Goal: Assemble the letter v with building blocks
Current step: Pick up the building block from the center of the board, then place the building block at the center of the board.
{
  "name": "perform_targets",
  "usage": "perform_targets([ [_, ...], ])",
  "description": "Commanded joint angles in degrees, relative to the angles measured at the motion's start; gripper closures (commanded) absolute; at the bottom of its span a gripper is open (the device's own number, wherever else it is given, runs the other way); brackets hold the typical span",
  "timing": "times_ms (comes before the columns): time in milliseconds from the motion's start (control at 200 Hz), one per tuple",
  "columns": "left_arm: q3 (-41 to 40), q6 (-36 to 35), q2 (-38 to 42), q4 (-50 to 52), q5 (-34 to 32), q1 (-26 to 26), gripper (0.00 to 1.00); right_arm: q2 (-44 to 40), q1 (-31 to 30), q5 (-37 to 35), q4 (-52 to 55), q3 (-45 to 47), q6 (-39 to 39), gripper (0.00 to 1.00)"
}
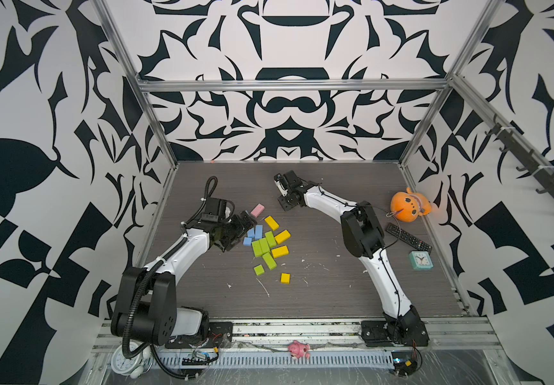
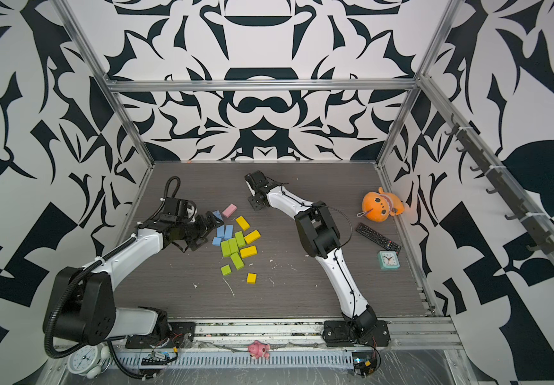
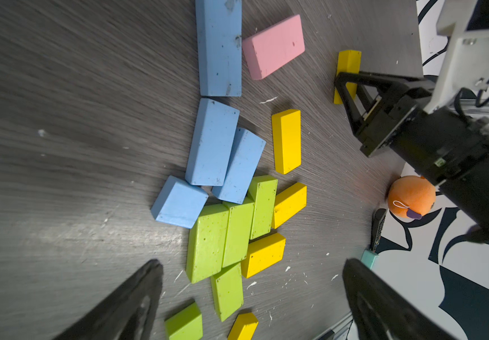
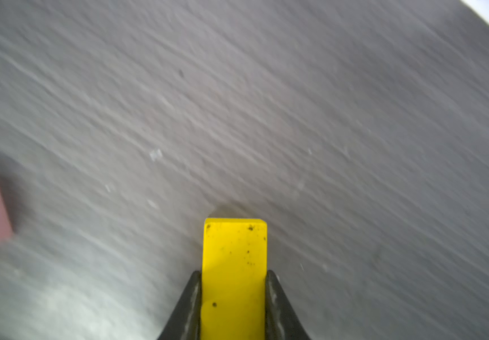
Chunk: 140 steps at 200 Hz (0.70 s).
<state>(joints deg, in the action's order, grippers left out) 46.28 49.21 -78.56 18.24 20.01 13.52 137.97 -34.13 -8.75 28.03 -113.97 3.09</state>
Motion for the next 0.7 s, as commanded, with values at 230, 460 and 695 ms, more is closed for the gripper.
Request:
perform_targets([
  [230, 4.2, 2.5, -2.9, -2.5, -1.9, 7.9, 0.01, -21.1, 11.6, 4.4, 0.8, 18.9, 11.4, 0.86],
  [460, 4.8, 3.5, -4.4, -2.8, -3.1, 11.1, 0.01, -19.6, 15.6, 10.0, -0.4, 19.3, 19.0, 0.84],
  [695, 5.6, 3.1, -5.4, -2.0, -3.4, 11.1, 0.01, -12.4, 15.1, 9.9, 1.4, 11.8, 21.7, 0.84],
])
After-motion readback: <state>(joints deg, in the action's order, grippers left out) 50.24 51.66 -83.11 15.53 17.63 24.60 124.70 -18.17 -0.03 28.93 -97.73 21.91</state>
